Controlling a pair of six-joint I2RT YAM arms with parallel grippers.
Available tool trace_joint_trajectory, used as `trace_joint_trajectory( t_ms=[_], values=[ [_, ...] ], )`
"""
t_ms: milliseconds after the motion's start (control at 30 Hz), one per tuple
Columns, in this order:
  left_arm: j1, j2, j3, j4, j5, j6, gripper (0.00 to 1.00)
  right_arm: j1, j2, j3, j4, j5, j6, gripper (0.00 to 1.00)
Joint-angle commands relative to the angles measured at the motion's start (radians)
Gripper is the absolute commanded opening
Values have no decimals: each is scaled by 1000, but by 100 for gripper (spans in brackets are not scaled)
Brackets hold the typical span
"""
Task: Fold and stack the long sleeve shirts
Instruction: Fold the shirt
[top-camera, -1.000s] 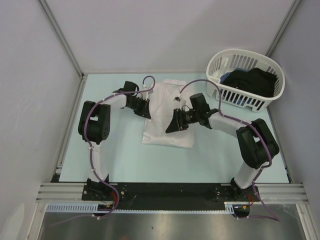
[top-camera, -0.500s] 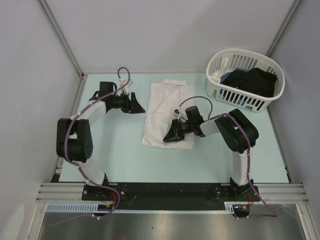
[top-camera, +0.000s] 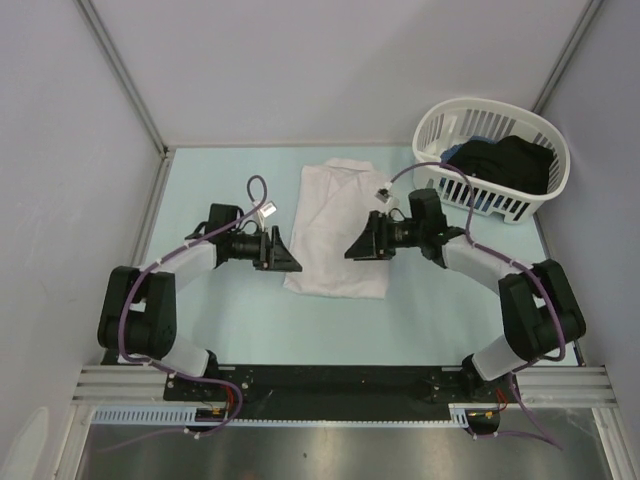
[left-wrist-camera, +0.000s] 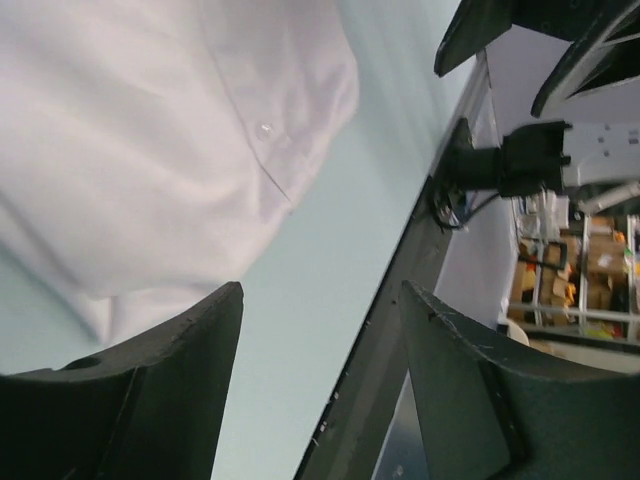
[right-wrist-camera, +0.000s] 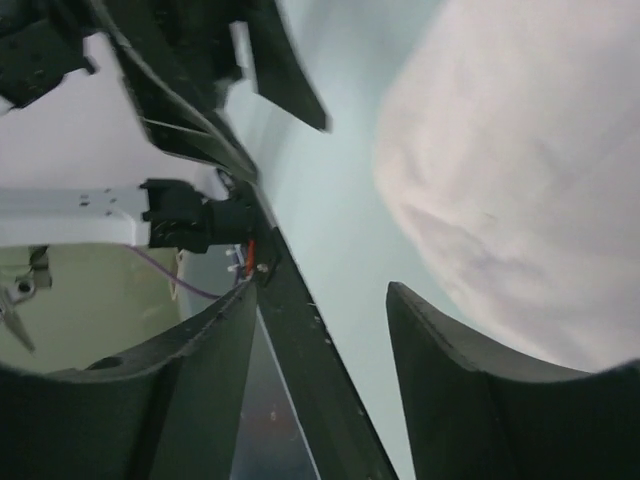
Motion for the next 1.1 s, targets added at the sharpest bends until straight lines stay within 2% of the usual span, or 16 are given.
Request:
trace_joint_trajectory(
  t_ms=[0,100,300,533,833,1067],
  values=[
    [46,47,82,-66,-59,114,70,-142,-64,-41,-377,21,-167,65],
    [58,97,68,-71,-73,109,73,-216,-114,-93,-446,69,-146,76],
    [69,172,46,29,-72,94,77,-239,-110,-219,-302,104,-101,80],
    [67,235,66,78,-64,114,79,-242,17,-207,-181,97,-143,78],
    [83,215,72,92,-130,97,79,-244,74,-135,-188,106,-175,74],
    [49,252,95,113,-67,96,78,-247,106,-115,-162,118,-187,72]
  ],
)
